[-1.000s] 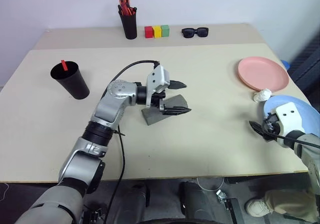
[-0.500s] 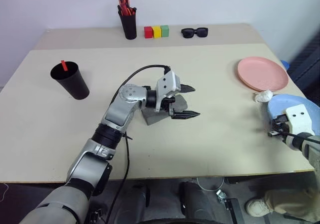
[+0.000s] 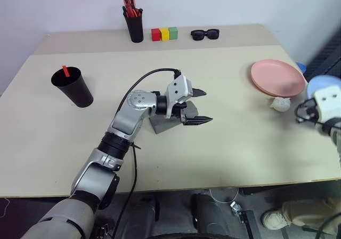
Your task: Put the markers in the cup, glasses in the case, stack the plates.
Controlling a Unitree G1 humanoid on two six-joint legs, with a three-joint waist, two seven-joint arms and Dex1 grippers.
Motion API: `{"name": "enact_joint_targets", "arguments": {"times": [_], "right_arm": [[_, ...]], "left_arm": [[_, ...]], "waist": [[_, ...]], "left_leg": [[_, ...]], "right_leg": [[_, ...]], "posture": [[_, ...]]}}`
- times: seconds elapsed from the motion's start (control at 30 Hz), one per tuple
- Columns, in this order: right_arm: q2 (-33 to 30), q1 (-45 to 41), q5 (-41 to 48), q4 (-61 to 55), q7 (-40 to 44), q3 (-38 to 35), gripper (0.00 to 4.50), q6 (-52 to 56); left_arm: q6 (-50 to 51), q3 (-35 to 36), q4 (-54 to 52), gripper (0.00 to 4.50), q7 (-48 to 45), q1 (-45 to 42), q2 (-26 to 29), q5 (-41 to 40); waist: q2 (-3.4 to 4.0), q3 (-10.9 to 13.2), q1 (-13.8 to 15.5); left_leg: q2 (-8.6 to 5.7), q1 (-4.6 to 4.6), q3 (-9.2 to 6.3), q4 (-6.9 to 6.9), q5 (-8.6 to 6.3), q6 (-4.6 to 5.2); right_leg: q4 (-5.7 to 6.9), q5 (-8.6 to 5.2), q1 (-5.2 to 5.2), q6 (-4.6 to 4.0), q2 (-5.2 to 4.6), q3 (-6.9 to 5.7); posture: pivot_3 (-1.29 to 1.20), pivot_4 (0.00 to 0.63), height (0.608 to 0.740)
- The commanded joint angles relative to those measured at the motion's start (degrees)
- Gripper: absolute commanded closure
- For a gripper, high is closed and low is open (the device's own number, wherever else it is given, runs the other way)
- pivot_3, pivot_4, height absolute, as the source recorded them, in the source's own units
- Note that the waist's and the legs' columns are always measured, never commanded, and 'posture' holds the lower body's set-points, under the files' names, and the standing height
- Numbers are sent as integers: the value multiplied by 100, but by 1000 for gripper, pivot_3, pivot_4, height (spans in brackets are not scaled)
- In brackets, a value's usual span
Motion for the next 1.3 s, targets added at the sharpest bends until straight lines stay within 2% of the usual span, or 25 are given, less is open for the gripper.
{"name": "enact_joint_targets", "arguments": {"times": [0.03,0.33,0.43,0.6,0.9,1.03,1.13,1.2,1.23,1.3], "right_arm": [[-151,-887,-285,844,82,403,4468,-678],[206,-3565,-1177,4821,64,1710,4468,-3107],[355,-4097,-1396,5752,-8,1944,4468,-3603],[730,-4582,-1522,6572,-66,2091,4468,-3995],[1246,-4736,-1574,7001,-53,2128,4468,-4229],[1282,-4760,-1537,7079,65,2086,2978,-4131],[1266,-4761,-1574,7079,-113,2094,1497,-4170],[1230,-4749,-1585,7081,-179,2094,354,-4173],[1204,-4738,-1577,7070,-174,2087,36,-4178],[1153,-4722,-1535,7034,-146,2053,36,-4181]], "left_arm": [[-10,57,-271,0,147,10,-28,22],[252,103,-599,0,584,146,4,110],[419,117,-843,0,719,262,92,117],[686,125,-1274,0,925,516,324,144],[986,117,-1703,0,1187,773,508,118],[1054,125,-1760,0,1245,803,529,94],[1064,119,-1772,0,1238,816,518,62],[1041,102,-1764,0,1183,820,510,36],[1038,105,-1763,0,1161,825,499,13],[1001,116,-1754,0,1120,830,481,-35]], "waist": [[-1,1,-5],[2,2,-21],[2,2,-29],[3,2,-42],[4,2,-35],[4,2,-38],[5,2,-41],[5,2,-53],[5,2,-56],[5,2,-62]], "left_leg": [[0,0,1,1,0,0],[-3,-4,8,-4,0,1],[-3,-8,10,-7,0,0],[-3,-10,13,-12,0,0],[-4,-14,16,-9,1,-1],[-5,-14,16,-9,0,-1],[-5,-14,16,-9,0,-1],[-5,-14,17,-9,1,-1],[-5,-14,18,-9,1,-1],[-4,-14,19,-9,1,-1]], "right_leg": [[-1,0,0,0,0,1],[-7,1,-5,1,-2,5],[-7,1,-11,1,-2,8],[-5,2,-20,1,-2,15],[1,2,-28,0,-1,20],[0,2,-28,0,-1,20],[1,2,-29,0,-1,20],[2,3,-30,-1,-1,21],[2,3,-30,-1,-1,22],[2,3,-30,-1,-1,24]], "posture": [[0,150,740],[0,150,740],[0,150,740],[0,150,740],[0,150,740],[0,150,740],[0,150,740],[0,150,740],[0,150,740],[0,150,740]]}}
